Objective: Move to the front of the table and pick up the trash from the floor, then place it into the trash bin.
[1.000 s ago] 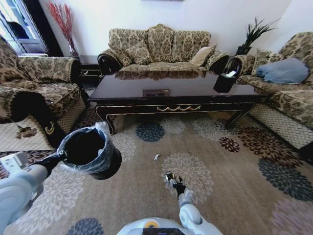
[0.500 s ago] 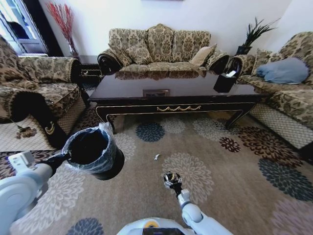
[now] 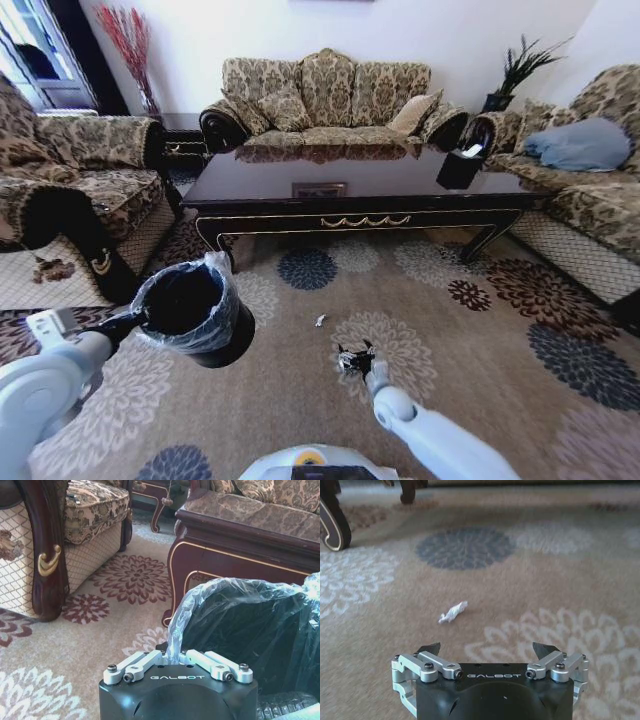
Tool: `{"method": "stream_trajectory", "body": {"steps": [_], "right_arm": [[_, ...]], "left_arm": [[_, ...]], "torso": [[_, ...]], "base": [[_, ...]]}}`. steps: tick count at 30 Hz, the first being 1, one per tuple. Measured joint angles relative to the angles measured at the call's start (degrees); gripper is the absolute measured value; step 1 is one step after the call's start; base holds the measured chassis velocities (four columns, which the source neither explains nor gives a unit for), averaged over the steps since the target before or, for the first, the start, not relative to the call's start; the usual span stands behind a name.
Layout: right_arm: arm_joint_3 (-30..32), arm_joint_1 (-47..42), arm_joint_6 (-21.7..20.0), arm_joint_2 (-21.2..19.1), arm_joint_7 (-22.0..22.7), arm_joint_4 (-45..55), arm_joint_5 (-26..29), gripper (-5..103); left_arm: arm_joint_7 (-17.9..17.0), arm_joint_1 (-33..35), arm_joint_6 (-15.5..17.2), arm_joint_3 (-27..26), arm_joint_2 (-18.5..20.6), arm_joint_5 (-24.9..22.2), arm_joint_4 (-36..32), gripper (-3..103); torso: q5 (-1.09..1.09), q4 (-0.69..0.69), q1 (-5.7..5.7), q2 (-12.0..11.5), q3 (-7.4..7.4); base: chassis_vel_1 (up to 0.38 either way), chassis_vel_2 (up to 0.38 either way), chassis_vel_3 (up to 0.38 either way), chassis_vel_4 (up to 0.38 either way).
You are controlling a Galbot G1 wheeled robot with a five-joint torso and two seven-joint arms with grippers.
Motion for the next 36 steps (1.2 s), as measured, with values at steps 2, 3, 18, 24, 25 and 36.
{"method": "stream_trajectory", "body": {"steps": [2,3,18,24,25,36], "right_arm": [[-0.85,0.62,-0.74,-0.38,0.18,0.26,0.97,100],[-3.09,1.96,-2.11,-1.19,0.28,0.43,2.44,100],[-14.01,7.52,-3.26,1.68,2.62,-7.54,2.47,100],[-13.89,7.87,-3.13,1.71,2.75,-8.30,2.54,101],[-13.87,7.95,-3.11,1.77,2.75,-8.62,2.54,97],[-14.26,8.43,-2.99,3.11,2.53,-11.43,3.00,74]], "left_arm": [[0.00,-0.07,0.00,0.03,0.02,0.02,0.02,4],[0.00,-0.21,0.00,0.18,0.02,0.02,0.08,4],[0.15,-0.87,0.00,1.63,-0.90,0.73,0.46,4],[0.20,-1.32,0.00,2.50,-0.89,0.74,0.45,4],[0.20,-1.43,0.00,2.68,-0.89,0.74,0.45,4],[0.20,-1.24,0.00,2.77,-0.65,0.83,0.49,4]], "torso": [[0.00,0.00,0.00,0.00,0.00],[0.00,0.00,0.00,0.00,0.00],[0.01,0.00,0.00,0.00,0.00],[0.00,-0.01,0.00,0.00,0.00],[0.00,-0.01,0.00,0.00,0.00],[0.00,0.00,0.00,0.00,0.00]], "base": [[0.000,0.000,0.000,0.000],[0.000,0.000,0.000,0.000],[0.000,0.000,0.000,0.000],[0.000,0.000,0.000,0.000],[0.000,0.000,0.000,0.000],[0.000,0.000,0.000,0.000]]}}
